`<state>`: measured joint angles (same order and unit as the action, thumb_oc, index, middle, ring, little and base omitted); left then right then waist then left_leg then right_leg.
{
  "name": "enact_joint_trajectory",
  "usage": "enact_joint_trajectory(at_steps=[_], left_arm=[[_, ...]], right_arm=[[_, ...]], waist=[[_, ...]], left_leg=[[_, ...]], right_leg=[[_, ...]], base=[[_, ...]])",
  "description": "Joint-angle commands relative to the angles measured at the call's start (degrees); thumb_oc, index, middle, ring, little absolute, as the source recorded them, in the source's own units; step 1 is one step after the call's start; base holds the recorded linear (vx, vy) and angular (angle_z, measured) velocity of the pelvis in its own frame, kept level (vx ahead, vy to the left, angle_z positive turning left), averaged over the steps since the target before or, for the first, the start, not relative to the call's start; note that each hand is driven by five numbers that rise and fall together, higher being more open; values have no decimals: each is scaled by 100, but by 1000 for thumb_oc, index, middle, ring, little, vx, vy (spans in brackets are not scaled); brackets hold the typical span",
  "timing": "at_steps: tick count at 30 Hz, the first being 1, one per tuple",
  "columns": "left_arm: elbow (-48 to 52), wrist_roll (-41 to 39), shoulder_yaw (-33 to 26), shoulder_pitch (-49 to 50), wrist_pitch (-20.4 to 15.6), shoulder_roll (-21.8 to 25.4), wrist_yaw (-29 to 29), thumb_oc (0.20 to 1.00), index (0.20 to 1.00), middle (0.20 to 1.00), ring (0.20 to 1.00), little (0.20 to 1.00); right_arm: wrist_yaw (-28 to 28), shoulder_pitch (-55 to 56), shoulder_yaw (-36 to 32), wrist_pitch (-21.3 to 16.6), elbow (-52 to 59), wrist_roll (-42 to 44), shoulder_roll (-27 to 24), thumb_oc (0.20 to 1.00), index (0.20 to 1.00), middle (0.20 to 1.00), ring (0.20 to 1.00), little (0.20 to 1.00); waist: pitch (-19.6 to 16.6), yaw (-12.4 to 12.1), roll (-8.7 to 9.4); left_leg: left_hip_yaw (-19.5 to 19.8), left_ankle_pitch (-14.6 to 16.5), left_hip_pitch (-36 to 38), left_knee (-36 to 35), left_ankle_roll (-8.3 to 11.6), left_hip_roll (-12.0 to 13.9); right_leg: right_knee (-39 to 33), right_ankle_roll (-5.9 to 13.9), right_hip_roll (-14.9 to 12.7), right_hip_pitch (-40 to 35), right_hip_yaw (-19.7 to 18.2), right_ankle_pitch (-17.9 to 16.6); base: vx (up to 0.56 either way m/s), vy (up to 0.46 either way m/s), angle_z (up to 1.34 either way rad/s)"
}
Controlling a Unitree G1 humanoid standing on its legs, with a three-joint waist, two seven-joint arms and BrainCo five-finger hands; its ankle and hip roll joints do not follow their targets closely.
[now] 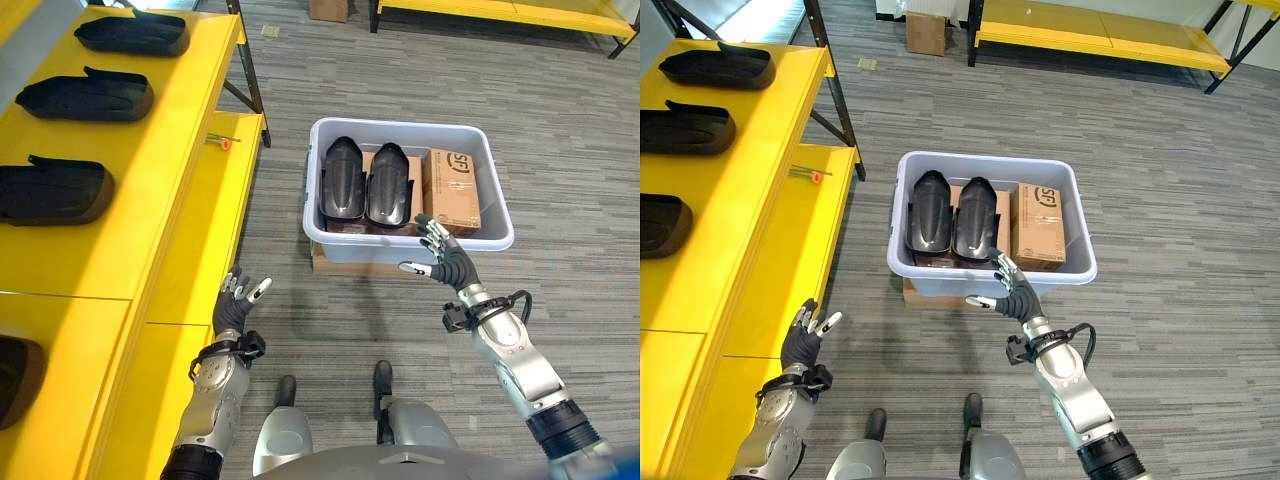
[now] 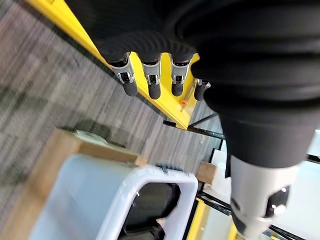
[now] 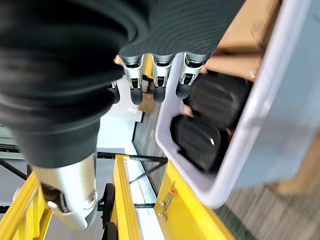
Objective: Move parts from the plastic box to the shelf.
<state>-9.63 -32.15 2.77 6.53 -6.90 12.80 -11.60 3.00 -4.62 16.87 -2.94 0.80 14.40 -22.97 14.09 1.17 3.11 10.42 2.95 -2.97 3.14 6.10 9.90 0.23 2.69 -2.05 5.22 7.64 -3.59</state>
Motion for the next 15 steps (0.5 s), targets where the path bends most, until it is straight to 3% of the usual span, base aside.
enact_joint_trajectory(at_steps=[1,3,4,8,10,11,12,15], left_arm=[[361,-74,121,-100,-270,105,-33,1000,1000,1000,1000,1000],[355,-72,139,-108,-269,101,-22,1000,1000,1000,1000,1000],[356,-64,174,-110,-251,100,19,1000,1000,1000,1000,1000],[382,-32,218,-86,-207,132,59,1000,1000,1000,1000,1000],[358,47,222,-82,-166,133,23,1000,1000,1000,1000,1000],[376,49,218,-40,-151,107,31,1000,1000,1000,1000,1000],[372,122,261,-31,-153,76,23,1000,1000,1000,1000,1000],[379,176,258,44,-119,64,43,1000,1000,1000,1000,1000]], right_arm=[[170,-67,-62,-345,303,-17,-60,1000,1000,1000,1000,1000],[188,-73,-64,-350,269,-40,-94,1000,1000,1000,1000,1000],[210,0,-126,-370,305,-73,-134,1000,1000,1000,1000,1000],[235,191,-232,-314,308,-206,-217,1000,1000,1000,1000,1000],[246,189,-257,-315,282,-218,-183,1000,1000,1000,1000,1000],[223,185,-263,-320,308,-201,-175,1000,1000,1000,1000,1000],[237,181,-265,-343,319,-214,-151,1000,1000,1000,1000,1000],[228,285,-313,-333,313,-293,-74,1000,1000,1000,1000,1000]], waist=[[-34,21,-320],[-28,17,-321],[-2,37,-291],[157,-9,-150],[198,-166,-124],[172,-191,-136],[156,-231,-150],[105,-410,-164]], left_leg=[[-9,-725,194,12,-14,299],[-57,-860,141,108,-8,309],[-426,-1119,-53,512,-61,323],[-960,-939,-658,1156,-147,-51],[-648,-445,-949,787,-260,-738],[-588,-570,-995,387,-283,-766],[-612,-904,-1220,24,-228,-674],[-406,-1157,-1227,-443,-172,-728]], right_leg=[[853,375,-599,682,-69,480],[851,331,-591,636,-26,507],[735,209,-573,416,107,578],[411,99,-603,20,368,611],[293,144,-548,-64,292,603],[240,177,-493,-80,306,571],[174,209,-455,-152,337,581],[141,259,-337,-351,250,676]], base=[[99,-186,1],[97,-172,15],[115,-212,18],[91,-194,62],[136,-60,43],[183,-9,22],[184,35,3],[215,94,23]])
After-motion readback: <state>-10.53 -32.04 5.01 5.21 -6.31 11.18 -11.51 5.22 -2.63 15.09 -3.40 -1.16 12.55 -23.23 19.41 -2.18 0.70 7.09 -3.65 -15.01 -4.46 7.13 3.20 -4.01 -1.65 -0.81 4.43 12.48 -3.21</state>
